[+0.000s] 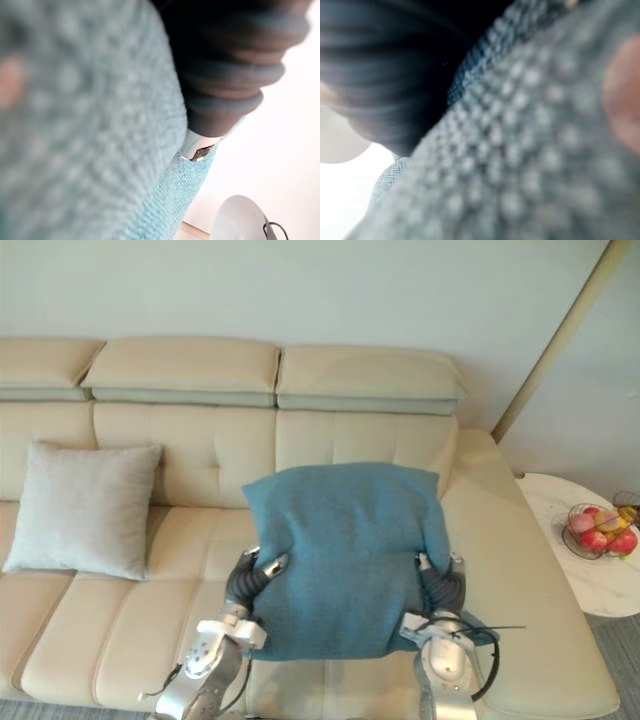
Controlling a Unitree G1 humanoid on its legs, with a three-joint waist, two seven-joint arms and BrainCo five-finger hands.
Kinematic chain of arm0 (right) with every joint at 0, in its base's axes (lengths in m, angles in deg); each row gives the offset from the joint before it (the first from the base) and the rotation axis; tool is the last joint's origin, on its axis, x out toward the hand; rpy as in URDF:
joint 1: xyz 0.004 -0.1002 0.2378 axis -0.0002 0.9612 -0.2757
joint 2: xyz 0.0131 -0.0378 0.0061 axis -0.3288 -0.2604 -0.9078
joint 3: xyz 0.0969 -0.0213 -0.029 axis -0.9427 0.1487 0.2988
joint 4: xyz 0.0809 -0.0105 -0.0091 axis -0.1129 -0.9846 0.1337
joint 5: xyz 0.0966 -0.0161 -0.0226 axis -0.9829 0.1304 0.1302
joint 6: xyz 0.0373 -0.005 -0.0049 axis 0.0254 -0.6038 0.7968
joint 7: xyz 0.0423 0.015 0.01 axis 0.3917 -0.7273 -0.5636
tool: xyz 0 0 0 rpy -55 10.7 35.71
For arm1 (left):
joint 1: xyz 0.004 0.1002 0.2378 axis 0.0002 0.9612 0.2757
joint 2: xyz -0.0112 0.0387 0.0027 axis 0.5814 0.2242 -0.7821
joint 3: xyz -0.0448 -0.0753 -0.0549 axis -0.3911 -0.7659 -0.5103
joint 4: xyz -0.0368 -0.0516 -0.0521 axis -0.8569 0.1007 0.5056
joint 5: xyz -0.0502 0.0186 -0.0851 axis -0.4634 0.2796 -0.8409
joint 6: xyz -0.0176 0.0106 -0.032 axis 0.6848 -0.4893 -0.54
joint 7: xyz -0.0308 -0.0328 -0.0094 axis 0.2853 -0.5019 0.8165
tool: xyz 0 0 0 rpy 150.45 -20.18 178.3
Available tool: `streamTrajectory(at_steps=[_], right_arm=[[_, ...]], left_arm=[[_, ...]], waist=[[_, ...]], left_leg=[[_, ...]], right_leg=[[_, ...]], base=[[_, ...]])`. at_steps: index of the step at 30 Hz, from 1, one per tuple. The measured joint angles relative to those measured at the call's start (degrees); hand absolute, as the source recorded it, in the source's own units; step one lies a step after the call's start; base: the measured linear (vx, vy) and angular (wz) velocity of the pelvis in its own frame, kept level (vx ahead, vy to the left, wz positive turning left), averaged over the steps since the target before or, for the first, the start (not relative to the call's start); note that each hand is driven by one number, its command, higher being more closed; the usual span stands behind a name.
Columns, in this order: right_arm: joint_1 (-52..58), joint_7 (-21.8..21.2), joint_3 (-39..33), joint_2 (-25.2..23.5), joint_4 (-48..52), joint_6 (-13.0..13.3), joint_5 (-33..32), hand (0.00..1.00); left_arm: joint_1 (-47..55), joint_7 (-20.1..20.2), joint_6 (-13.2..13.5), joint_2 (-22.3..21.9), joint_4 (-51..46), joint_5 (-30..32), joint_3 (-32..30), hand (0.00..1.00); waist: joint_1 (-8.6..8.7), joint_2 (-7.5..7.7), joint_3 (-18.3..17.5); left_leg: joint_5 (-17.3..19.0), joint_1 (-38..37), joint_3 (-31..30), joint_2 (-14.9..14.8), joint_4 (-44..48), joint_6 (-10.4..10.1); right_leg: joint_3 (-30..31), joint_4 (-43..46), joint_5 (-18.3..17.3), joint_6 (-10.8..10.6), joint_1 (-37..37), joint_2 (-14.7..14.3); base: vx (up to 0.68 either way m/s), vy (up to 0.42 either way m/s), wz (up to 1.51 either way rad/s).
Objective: Pick up cushions and gather them together orderly.
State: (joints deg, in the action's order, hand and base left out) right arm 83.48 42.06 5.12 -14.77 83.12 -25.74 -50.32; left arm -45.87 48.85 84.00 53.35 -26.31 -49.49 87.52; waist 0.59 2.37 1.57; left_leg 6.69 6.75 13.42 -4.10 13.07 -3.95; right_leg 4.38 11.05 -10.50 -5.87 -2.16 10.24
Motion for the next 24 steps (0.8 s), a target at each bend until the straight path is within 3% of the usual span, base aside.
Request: streamTrajectory(at_steps=[10,14,20,24], right_arm=[[-3.02,-0.28,1.08,2.81,-6.61,-0.64,0.14,1.0],[-7.9,1.47,2.28,4.37,-5.78,-0.65,2.35,1.0],[-17.61,7.62,3.67,5.12,0.8,-1.33,6.4,1.0],[-36.01,12.87,3.75,9.48,-0.03,-2.15,8.76,1.0]], left_arm=[[-1.8,-1.37,-0.8,0.07,2.45,1.23,0.47,1.0],[-6.12,-4.39,-0.72,-0.1,1.01,3.32,-0.11,1.0],[-14.87,-11.25,0.72,-1.57,-3.27,7.31,-2.33,1.0],[-31.43,-16.9,2.61,-1.87,-1.73,7.46,-6.32,1.0]], waist=[[1.44,-2.44,-0.9],[2.51,-2.54,0.49],[0.98,-3.35,2.87],[-0.68,-3.77,5.17]], left_leg=[[-6.85,-2.7,0.29,-0.64,-12.66,-1.09],[-9.15,2.44,0.7,-0.72,-13.77,-0.6],[-12.17,10.31,0.72,-1.16,-13.87,-0.24],[-14.22,17.88,0.61,-1.94,-14.06,-0.81]], right_leg=[[3.7,-3.56,3.66,0.68,-4.53,-2.83],[4.33,-4.36,6.55,-0.05,-9.51,-3.02],[4.14,0.25,7.01,-0.31,-19.19,-3.34],[3.97,2.86,8.26,-0.33,-28.05,-4.17]], base=[[-0.04,-0.05,-0.25],[-0.09,-0.016,-0.09],[-0.12,-0.023,0.06],[-0.13,-0.017,0.04]])
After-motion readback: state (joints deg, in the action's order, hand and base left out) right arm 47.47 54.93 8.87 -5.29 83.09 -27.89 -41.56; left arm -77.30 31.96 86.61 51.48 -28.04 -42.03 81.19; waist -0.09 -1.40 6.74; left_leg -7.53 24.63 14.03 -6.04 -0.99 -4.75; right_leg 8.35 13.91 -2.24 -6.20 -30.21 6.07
